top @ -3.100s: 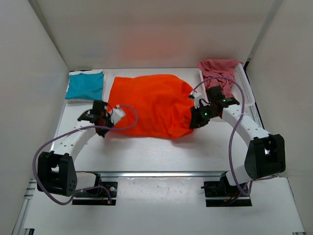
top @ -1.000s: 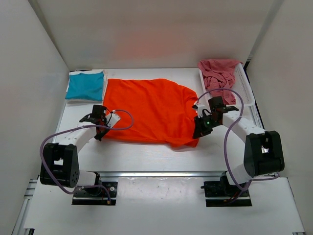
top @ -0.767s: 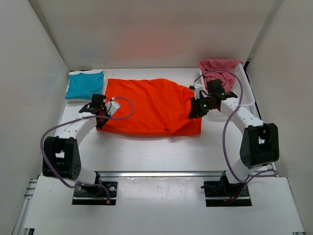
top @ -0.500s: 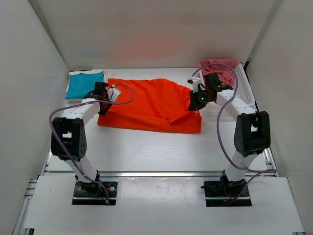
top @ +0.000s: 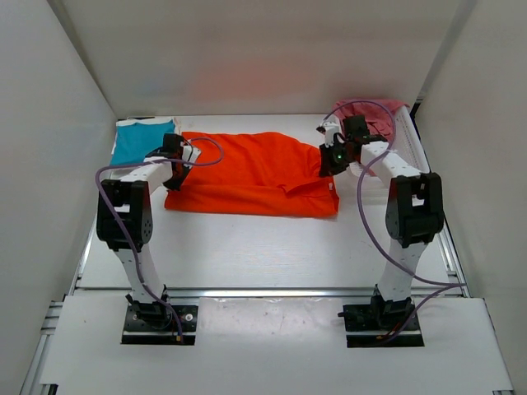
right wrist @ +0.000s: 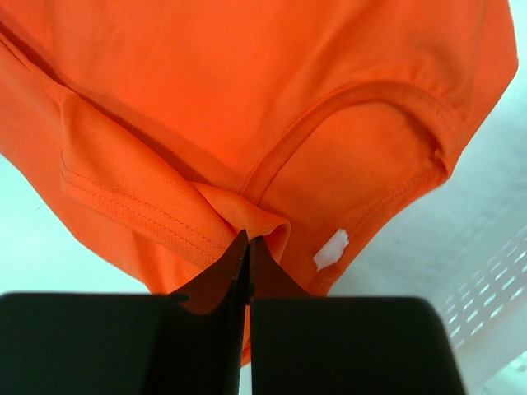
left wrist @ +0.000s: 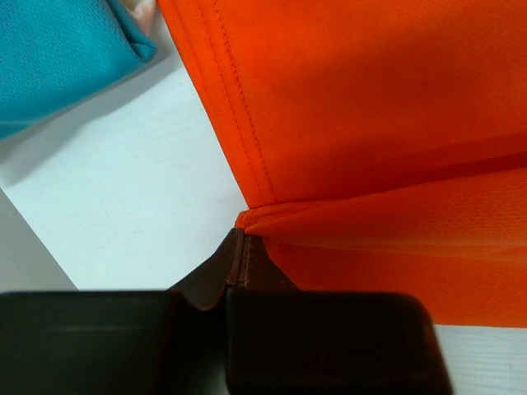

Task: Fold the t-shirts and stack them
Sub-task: Fold the flattened tshirt in 1/3 of the way

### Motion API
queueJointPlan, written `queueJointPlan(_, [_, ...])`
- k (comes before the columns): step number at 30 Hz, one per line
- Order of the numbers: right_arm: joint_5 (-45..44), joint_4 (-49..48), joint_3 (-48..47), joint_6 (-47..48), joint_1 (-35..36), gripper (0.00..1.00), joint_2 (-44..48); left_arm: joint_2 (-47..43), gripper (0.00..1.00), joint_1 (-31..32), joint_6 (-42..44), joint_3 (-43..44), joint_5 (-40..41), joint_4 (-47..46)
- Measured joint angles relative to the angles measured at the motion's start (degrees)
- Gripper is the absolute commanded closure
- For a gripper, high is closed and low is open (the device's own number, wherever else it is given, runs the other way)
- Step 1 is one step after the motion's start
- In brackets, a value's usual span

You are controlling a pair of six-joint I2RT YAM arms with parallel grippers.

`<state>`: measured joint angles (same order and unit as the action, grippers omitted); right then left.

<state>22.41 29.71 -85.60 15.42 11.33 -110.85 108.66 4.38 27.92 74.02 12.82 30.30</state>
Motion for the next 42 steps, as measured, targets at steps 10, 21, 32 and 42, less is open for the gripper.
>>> queueJointPlan(10, [-6.2, -1.3, -4.7, -1.6, 0.7, 0.51, -5.5, 5.0, 0.60, -0.2, -3.3, 5.6, 4.2, 0.5])
queueJointPlan(21, [-10.6, -1.4, 6.5, -3.1, 2.8, 0.43, 12.7, 3.5, 0.42, -10.6, -8.1, 12.6, -4.8, 10.5])
queueJointPlan(32, [-6.5, 0.3, 18.1, -14.6, -1.4, 0.37, 10.7, 3.6, 0.38, -7.3, -13.3, 4.4, -10.4, 13.5])
queueJointPlan(42, [-7.3, -0.4, 18.5, -18.6, -1.0, 0.37, 8.7, 3.9, 0.38, -9.0, -18.2, 4.4, -11.9, 11.7])
